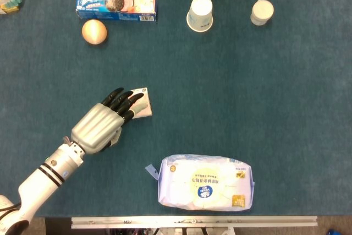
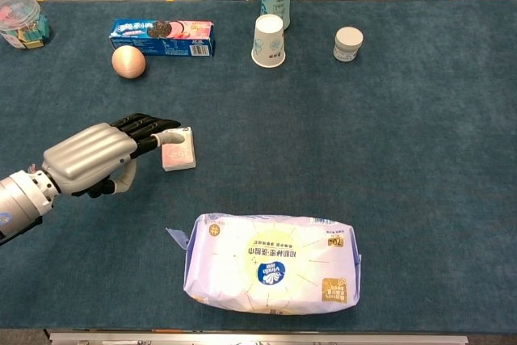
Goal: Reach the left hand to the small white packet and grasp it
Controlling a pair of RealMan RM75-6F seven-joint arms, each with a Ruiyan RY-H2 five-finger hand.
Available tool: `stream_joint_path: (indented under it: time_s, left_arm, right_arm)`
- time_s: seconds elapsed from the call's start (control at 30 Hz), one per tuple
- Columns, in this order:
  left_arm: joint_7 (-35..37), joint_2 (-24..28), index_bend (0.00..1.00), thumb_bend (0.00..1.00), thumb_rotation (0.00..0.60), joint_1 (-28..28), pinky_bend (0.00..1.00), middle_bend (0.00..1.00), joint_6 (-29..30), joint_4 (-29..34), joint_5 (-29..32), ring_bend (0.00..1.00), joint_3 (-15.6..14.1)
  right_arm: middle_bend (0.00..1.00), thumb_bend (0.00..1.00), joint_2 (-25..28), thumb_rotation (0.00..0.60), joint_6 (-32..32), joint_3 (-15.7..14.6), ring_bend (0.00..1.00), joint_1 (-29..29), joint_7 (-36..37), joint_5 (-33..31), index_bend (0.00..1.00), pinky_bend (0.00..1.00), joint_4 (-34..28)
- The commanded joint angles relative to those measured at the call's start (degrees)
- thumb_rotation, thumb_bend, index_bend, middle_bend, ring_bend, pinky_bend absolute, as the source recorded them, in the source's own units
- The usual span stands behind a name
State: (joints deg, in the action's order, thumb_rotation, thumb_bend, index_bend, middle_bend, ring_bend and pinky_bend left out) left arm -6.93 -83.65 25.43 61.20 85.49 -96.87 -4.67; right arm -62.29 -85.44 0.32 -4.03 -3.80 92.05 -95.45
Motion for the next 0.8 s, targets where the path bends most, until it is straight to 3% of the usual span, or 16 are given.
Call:
stream_joint_path:
  time_s: [0.03,0.33,0.63,0.8]
  left_arm:
    - [-1.0,-0.6,0.04,1.0,0.6,0.5,0.0,0.0,-1.0,-0.1,1.1,0.0,0.3]
    - [-4.6,-1.8,0.07,1.0,0.6,1.5,0.0,0.0,-3.4,-1.5,3.5,0.0,0.3]
    - [-8.0,-2.5,0.24,1.0,0.6,1.3,0.0,0.0,-3.7,-2.7,4.6,0.0,-0.7]
    - [-6.9,-2.8,0.23,1.0,0.6,1.3,0.0,0.0,-2.5,-2.7,4.0,0.0,-0.8]
  right_arm:
    - [0.44,0.06,0.0,0.6,0.0,0.0,0.25,0.0,-0.1,0.0,0.59,0.21,0.0]
    - [0.44,0.06,0.0,0.6,0.0,0.1,0.25,0.0,0.0,-0.1,0.59,0.21,0.0]
    - [0.44,0.06,0.0,0.6,-0.1,0.1,0.25,0.1,0.0,0.0,0.59,0.21,0.0]
    - [0.44,0.06,0.0,0.6,0.0,0.0,0.25,0.0,-0.1,0.0,0.59,0.21,0.0]
